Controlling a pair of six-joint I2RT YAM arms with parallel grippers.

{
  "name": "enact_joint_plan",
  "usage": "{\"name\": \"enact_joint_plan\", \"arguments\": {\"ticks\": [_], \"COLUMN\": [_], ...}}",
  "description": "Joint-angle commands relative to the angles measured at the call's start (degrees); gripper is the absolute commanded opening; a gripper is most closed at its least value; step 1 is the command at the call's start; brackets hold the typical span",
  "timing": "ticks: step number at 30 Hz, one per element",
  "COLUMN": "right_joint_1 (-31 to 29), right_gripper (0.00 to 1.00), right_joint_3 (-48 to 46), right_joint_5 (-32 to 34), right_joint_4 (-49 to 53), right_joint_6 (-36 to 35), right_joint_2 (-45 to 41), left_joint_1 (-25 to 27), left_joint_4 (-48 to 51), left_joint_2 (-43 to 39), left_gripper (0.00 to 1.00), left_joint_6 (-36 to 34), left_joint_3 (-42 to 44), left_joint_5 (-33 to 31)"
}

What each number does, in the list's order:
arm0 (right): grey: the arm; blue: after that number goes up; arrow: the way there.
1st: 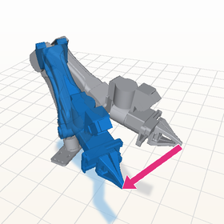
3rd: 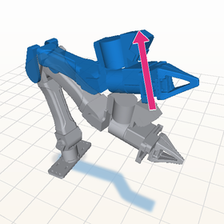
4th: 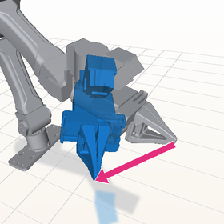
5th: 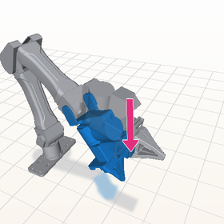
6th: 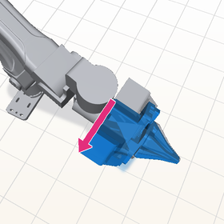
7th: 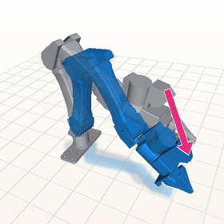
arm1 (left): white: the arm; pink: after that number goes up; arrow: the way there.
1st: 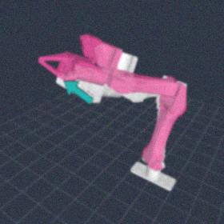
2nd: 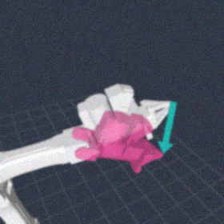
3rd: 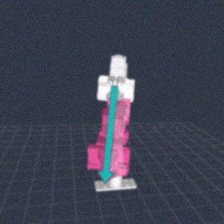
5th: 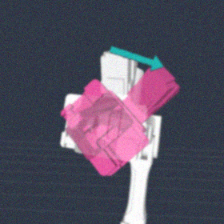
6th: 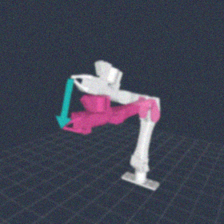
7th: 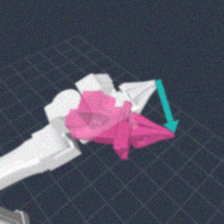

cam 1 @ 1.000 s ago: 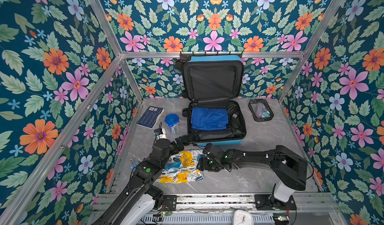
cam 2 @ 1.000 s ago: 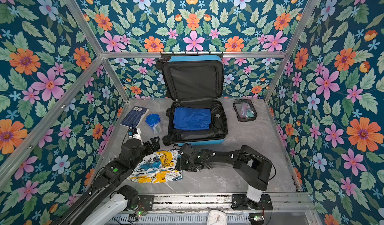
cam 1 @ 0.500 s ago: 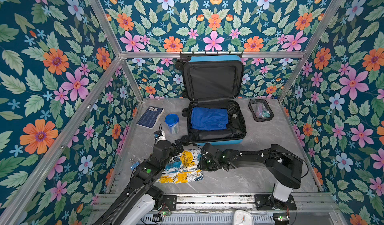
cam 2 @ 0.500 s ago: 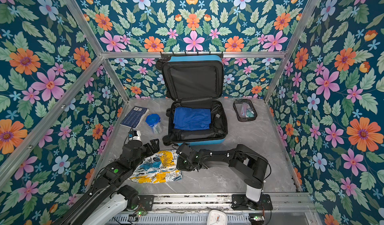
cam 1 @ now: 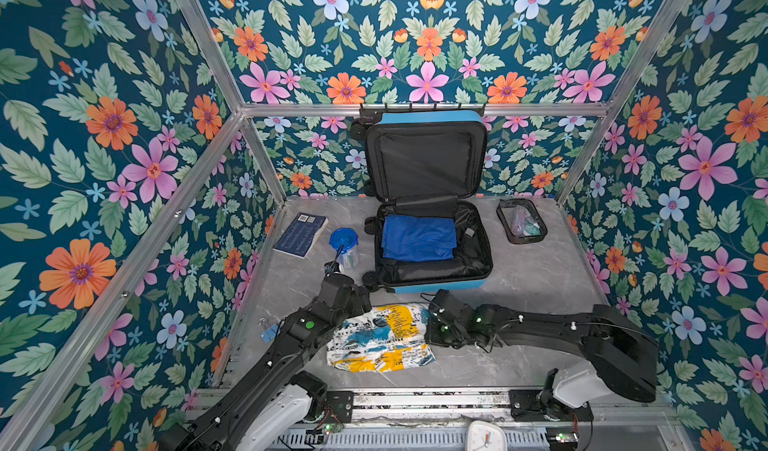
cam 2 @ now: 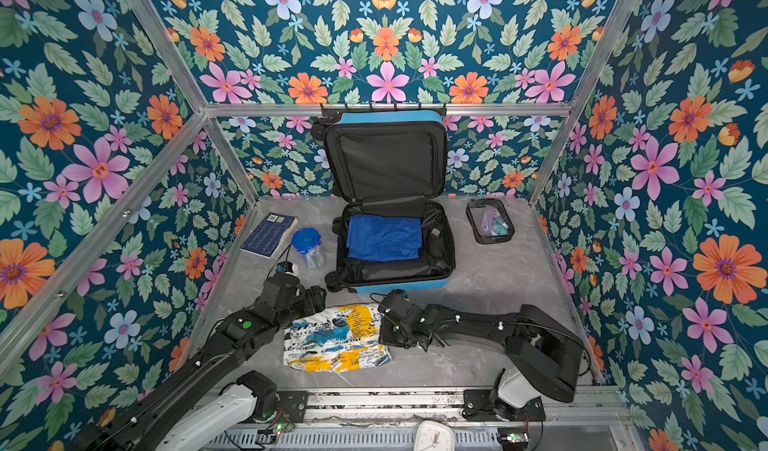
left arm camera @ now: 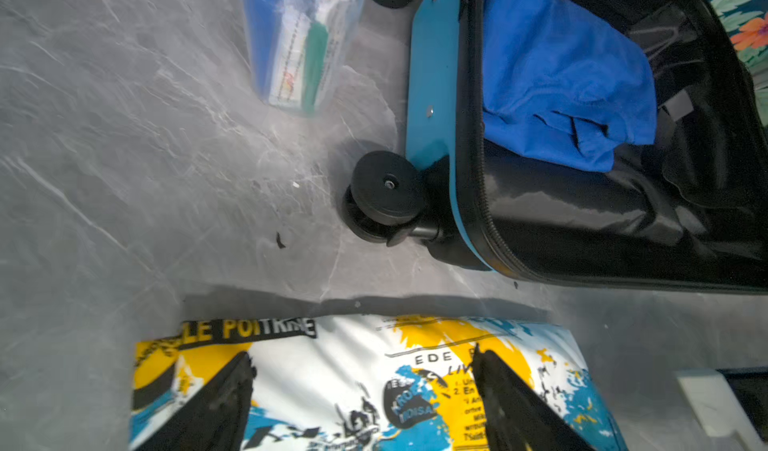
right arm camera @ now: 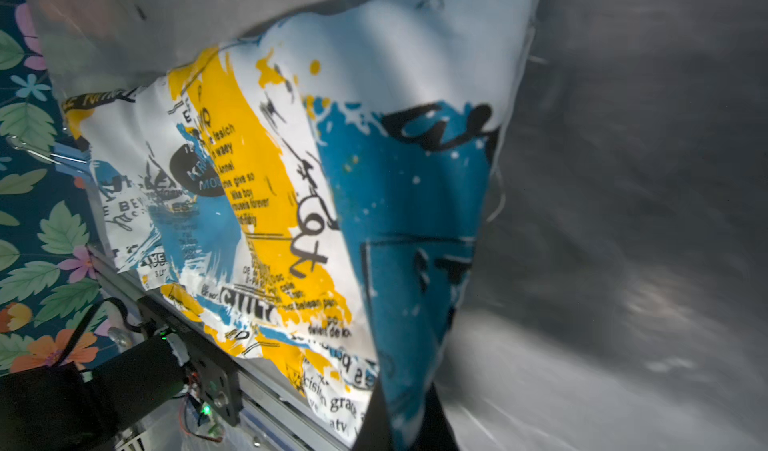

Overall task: Pack the luggage
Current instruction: 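Withdraw both grippers and reach to the printed pillow's sides, then grasp the printed pillow with both grippers and lift it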

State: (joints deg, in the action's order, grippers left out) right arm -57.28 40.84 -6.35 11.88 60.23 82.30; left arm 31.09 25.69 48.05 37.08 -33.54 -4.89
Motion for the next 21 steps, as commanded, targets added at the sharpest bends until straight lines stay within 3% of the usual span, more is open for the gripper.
{"name": "enact_joint_plan", "arguments": {"ticks": [1,6,10,13,16,18,21], "right_joint_1": [3.07,13.12,23.7,28.73,29.02,28.97,29.02], "right_gripper": [0.0,0.01,0.05,0.05,0.09,0.21,0.54], "right_joint_3": [-5.5,-15.21,-19.89,-21.26,-20.74,-20.41,-19.76], "right_joint_5": [3.0,2.26,-2.47,-5.84,-5.6,-5.6,-5.17], "right_joint_4": [9.47,19.28,23.9,25.05,26.16,26.43,27.17], "right_joint_6": [0.95,-0.99,-4.26,-5.67,-6.25,-6.52,-6.53], "right_joint_2": [-8.04,-27.66,-40.22,-43.92,-43.57,-42.87,-42.94], "left_joint_1": [0.19,1.25,2.62,4.68,8.34,10.48,13.0], "left_joint_4": [-0.13,-0.12,-8.17,-17.94,-25.16,-27.86,-31.02], "left_joint_2": [-0.15,-0.45,-0.53,0.29,2.53,5.39,10.71], "left_gripper": [0.86,0.91,0.91,0.91,0.92,0.92,0.9], "left_joint_6": [-0.18,1.34,4.19,7.0,8.66,8.93,9.12], "left_joint_3": [0.96,4.61,10.48,14.23,15.67,15.53,15.17], "left_joint_5": [4.7,10.48,16.11,19.54,19.98,19.61,18.86]}}
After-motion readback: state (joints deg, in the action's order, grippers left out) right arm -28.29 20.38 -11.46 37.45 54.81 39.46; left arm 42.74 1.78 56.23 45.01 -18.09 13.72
